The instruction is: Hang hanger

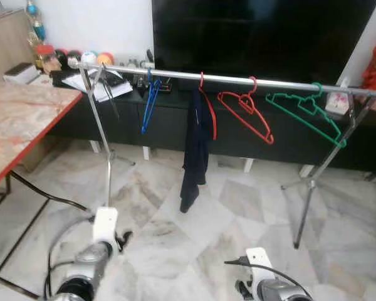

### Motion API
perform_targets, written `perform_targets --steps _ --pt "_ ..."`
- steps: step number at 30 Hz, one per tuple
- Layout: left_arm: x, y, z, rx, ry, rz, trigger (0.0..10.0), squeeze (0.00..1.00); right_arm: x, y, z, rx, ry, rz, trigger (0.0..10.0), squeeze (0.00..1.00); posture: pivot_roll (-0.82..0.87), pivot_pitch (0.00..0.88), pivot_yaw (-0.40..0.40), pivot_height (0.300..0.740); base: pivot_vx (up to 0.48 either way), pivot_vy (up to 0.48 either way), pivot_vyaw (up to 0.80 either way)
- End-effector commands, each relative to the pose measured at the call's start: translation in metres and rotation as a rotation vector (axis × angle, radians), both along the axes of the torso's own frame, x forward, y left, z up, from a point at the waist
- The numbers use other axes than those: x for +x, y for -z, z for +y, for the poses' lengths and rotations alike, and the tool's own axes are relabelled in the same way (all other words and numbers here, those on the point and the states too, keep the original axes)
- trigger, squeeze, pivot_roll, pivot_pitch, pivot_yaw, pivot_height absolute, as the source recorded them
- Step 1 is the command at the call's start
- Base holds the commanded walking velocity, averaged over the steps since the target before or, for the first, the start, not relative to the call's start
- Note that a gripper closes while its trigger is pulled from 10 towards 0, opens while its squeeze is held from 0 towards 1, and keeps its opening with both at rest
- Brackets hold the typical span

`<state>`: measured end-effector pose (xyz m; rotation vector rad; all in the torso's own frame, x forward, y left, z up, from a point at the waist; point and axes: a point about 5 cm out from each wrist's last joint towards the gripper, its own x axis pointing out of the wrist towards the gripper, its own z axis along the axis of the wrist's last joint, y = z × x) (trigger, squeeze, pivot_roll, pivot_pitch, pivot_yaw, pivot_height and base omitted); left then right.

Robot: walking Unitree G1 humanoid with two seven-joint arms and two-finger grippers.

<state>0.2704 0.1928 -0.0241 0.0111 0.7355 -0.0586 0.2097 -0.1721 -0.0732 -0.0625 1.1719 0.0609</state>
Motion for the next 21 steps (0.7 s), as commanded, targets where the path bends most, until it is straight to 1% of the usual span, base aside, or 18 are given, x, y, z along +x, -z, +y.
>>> perform_targets --steps 1,2,3,4,6,7,8,9,10,11,13,15,17,19,20,21 --pt "-0.004 0.007 -0.004 -0.002 -0.009 0.074 10.0 0.00 0.001 0.000 0.000 -0.006 0.056 -0.018 10.0 0.00 -0.07 0.000 0.013 0.740 0.000 0.000 0.00" --pt "-0.008 0.011 -0.006 0.008 0.001 0.103 10.0 0.00 0.001 0.000 0.000 -0.006 0.066 -0.019 10.0 0.00 -0.07 0.000 0.014 0.740 0.000 0.000 0.00" --pt "-0.015 0.018 -0.011 0.019 0.019 0.145 10.0 0.00 0.001 0.000 0.001 -0.005 0.074 -0.021 10.0 0.00 -0.07 0.000 0.014 0.740 0.000 0.000 0.00" --pt "-0.023 0.024 -0.015 0.014 0.011 0.177 10.0 0.00 0.001 0.000 0.002 -0.001 0.073 -0.026 10.0 0.00 -0.08 0.000 0.012 0.740 0.000 0.000 0.00" --pt "-0.027 0.028 -0.018 0.012 -0.005 0.200 10.0 0.00 0.001 0.000 0.002 0.002 0.071 -0.028 10.0 0.00 -0.08 0.000 0.010 0.740 0.000 0.000 0.00" --pt "-0.033 0.032 -0.020 0.005 -0.016 0.217 10.0 0.00 0.001 0.000 0.002 0.003 0.065 -0.028 10.0 0.00 -0.07 0.000 -0.001 0.740 0.000 0.000 0.00" --pt "-0.033 0.032 -0.020 0.005 -0.016 0.217 10.0 0.00 0.001 0.000 0.002 0.003 0.065 -0.028 10.0 0.00 -0.07 0.000 -0.001 0.740 0.000 0.000 0.00" --pt "-0.038 0.036 -0.022 -0.004 -0.022 0.229 10.0 0.00 0.001 0.000 0.002 0.002 0.057 -0.027 10.0 0.00 -0.06 0.000 -0.008 0.740 0.000 0.000 0.00" --pt "-0.044 0.040 -0.023 0.010 -0.003 0.253 10.0 0.00 0.001 0.000 0.001 -0.003 0.039 -0.021 10.0 0.00 -0.04 0.000 -0.022 0.740 0.000 0.000 0.00" --pt "-0.045 0.041 -0.023 0.036 0.022 0.260 10.0 0.00 0.001 0.000 0.001 -0.009 0.024 -0.015 10.0 0.00 -0.03 0.000 -0.027 0.740 0.000 0.000 0.00" --pt "-0.037 0.036 -0.027 0.017 0.027 0.220 10.0 0.00 0.002 -0.001 0.000 -0.015 0.015 -0.013 10.0 0.00 -0.03 0.000 -0.033 0.740 0.000 0.000 0.00" --pt "-0.034 0.034 -0.029 0.007 0.024 0.207 10.0 0.00 0.002 -0.001 0.000 -0.013 0.012 -0.013 10.0 0.00 -0.02 0.000 -0.038 0.740 0.000 0.000 0.00" --pt "-0.035 0.035 -0.034 0.008 0.046 0.213 10.0 0.00 0.003 -0.002 0.000 -0.022 -0.013 -0.024 10.0 0.00 -0.02 0.000 -0.038 0.740 0.000 0.000 0.62" --pt "-0.037 0.036 -0.034 0.025 0.070 0.232 10.0 0.00 0.004 -0.002 0.000 -0.013 -0.010 -0.025 10.0 0.00 -0.03 0.000 -0.038 0.740 0.000 0.000 0.80" --pt "-0.037 0.036 -0.034 0.025 0.070 0.232 10.0 0.00 0.004 -0.002 0.000 -0.013 -0.010 -0.025 10.0 0.00 -0.03 0.000 -0.038 0.740 0.000 0.000 0.80" --pt "-0.034 0.034 -0.034 0.023 0.064 0.220 10.0 0.00 0.004 -0.002 0.001 -0.004 -0.009 -0.027 10.0 0.00 -0.03 0.000 -0.039 0.740 0.000 0.000 0.80"
